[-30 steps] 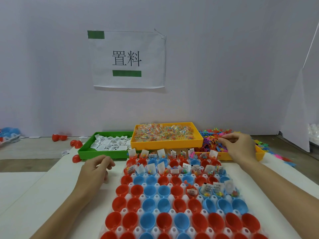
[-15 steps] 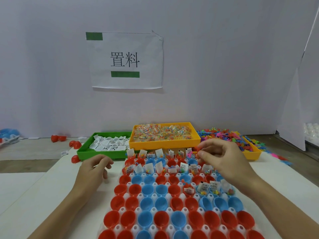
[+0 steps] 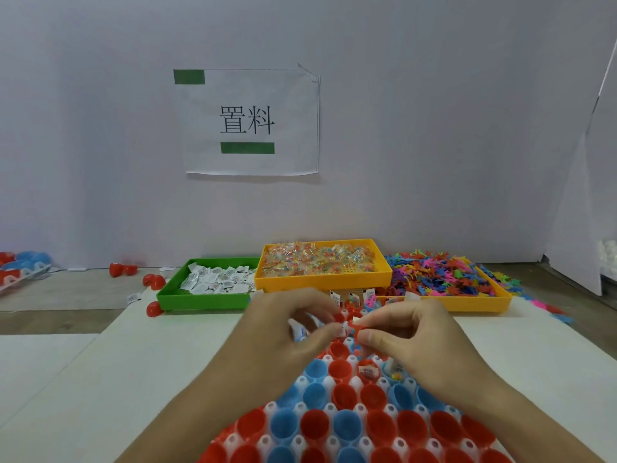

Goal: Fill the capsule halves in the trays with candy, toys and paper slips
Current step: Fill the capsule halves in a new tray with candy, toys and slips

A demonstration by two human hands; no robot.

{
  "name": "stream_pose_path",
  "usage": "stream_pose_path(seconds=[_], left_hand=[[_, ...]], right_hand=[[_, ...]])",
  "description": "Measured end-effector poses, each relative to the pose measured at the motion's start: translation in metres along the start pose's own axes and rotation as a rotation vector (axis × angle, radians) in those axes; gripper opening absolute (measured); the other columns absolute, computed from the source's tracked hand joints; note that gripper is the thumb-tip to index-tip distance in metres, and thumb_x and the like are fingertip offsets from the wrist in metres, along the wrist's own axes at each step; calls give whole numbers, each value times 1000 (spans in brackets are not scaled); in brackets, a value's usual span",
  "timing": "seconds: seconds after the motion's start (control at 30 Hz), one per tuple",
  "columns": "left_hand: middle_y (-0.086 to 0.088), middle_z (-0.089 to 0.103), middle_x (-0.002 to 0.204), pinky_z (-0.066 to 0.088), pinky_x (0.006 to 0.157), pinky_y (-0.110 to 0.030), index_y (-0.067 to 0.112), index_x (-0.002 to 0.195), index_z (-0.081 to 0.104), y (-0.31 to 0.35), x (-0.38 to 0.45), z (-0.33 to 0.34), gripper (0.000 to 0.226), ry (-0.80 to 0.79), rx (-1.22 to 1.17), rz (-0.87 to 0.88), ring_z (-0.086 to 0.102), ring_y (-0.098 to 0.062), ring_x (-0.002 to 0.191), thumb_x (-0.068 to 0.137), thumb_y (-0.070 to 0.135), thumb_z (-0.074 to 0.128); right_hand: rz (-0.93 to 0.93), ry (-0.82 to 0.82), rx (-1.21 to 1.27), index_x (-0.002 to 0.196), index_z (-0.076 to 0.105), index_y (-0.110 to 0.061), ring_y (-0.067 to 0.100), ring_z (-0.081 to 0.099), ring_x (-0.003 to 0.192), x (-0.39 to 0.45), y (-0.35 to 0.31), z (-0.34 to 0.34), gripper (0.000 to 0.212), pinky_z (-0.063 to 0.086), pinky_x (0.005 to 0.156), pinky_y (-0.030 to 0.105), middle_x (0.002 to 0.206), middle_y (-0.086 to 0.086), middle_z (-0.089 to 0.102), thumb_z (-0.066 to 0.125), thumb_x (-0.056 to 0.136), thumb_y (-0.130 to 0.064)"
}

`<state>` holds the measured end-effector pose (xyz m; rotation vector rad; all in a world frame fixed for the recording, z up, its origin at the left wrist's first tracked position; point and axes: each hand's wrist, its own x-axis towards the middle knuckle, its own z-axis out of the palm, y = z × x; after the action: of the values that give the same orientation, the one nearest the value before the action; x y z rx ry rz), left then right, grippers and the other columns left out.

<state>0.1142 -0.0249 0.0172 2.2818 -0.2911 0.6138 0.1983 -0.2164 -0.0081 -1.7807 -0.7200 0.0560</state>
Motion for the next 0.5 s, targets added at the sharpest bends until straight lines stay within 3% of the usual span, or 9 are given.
stream_pose_path(seconds=[0.17, 0.27, 0.37, 0.5], left_hand=[[16, 70, 78, 47, 65, -9, 25, 86, 76, 5, 21, 14, 10, -61, 61, -4, 64, 2, 75, 84, 15, 76], [19, 68, 73, 55, 68, -17, 25, 80, 77, 3, 27, 18, 14, -75, 52, -34, 65, -2, 71, 83, 11, 76], [11, 72, 78, 59, 70, -28, 25, 82, 78, -2, 27, 19, 13, -103, 9, -54, 68, -7, 72, 83, 12, 77], [7, 74, 78, 60, 71, -27, 22, 87, 78, -8, 26, 15, 16, -178, -28, -82, 71, -6, 71, 84, 7, 75]], right_hand=[[12, -20, 8, 90, 80, -25, 10, 75, 77, -2, 1, 3, 16, 58, 73, 19, 80, -7, 78, 77, 84, -11], [7, -14, 5, 91, 80, -24, 11, 75, 76, -3, 2, 2, 15, 58, 72, 19, 80, -6, 78, 76, 84, -12], [0, -1, -2, 90, 79, -25, 10, 75, 75, -2, 4, 1, 15, 57, 70, 17, 79, -6, 77, 76, 85, -11], [-11, 9, -43, 90, 78, -29, 6, 74, 76, -3, 7, 5, 18, 56, 70, 14, 80, -12, 77, 75, 86, -12]])
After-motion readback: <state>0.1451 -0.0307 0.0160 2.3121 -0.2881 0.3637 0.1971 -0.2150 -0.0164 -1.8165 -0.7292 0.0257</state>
